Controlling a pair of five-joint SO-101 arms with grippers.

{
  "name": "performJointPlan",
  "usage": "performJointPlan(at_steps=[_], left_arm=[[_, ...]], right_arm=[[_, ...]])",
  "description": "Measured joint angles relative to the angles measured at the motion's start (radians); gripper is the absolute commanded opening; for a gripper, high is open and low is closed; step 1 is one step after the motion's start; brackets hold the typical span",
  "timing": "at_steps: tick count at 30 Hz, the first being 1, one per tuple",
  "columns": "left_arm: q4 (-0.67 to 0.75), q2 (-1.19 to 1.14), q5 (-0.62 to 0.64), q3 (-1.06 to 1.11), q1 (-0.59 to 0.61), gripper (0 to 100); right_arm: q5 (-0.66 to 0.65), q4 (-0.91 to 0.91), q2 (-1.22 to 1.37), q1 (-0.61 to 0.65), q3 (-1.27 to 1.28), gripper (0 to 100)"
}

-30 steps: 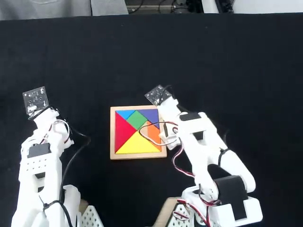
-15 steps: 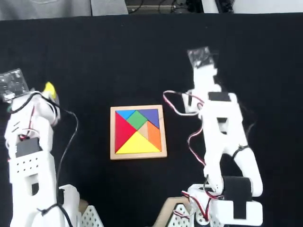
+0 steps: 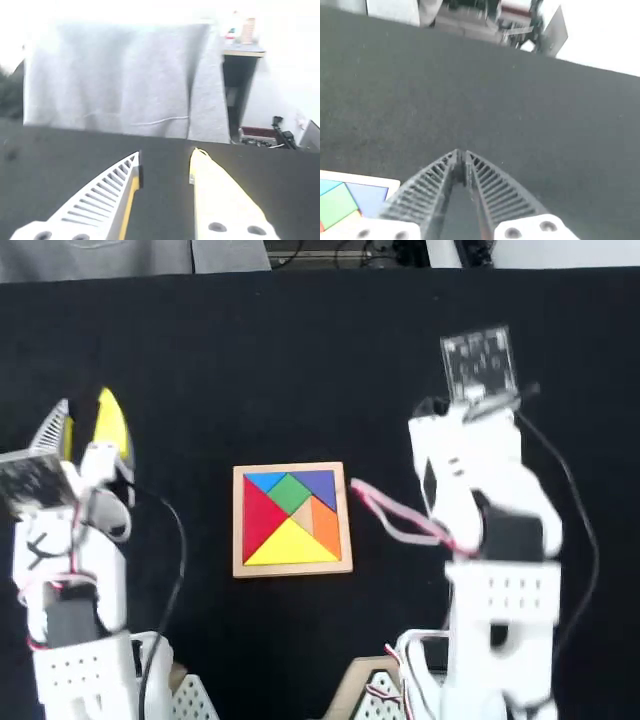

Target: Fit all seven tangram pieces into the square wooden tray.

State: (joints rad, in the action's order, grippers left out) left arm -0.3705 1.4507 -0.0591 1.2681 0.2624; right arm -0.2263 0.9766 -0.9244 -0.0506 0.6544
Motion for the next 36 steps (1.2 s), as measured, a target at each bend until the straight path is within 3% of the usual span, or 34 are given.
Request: performJointPlan(at_steps=[7,18,24,29,32,36], left_arm=[[0.0,0.35,-0.106,0.109,-0.066,17],[0.0,0.37,-0.08,0.025,-0.075,17],[-0.02,0.371,0.026,-0.043,-0.075,17],[-0.209,0.371,0.034,-0.037,-0.075,17],[-0.301,0.371,0.034,0.046,-0.075,17],[-0.319,0.371,0.034,0.229,-0.075,17]], right_arm=[[0.003,-0.003,-0.373,0.0,0.115,1.2],[0.003,-0.003,-0.855,0.0,0.23,1.2],[0.005,0.017,-0.881,0.002,0.288,1.2],[0.003,0.044,-0.881,0.002,0.419,1.2],[0.003,0.02,-0.881,0.002,0.552,1.2],[0.005,-0.14,-0.881,-0.005,0.789,1.2]])
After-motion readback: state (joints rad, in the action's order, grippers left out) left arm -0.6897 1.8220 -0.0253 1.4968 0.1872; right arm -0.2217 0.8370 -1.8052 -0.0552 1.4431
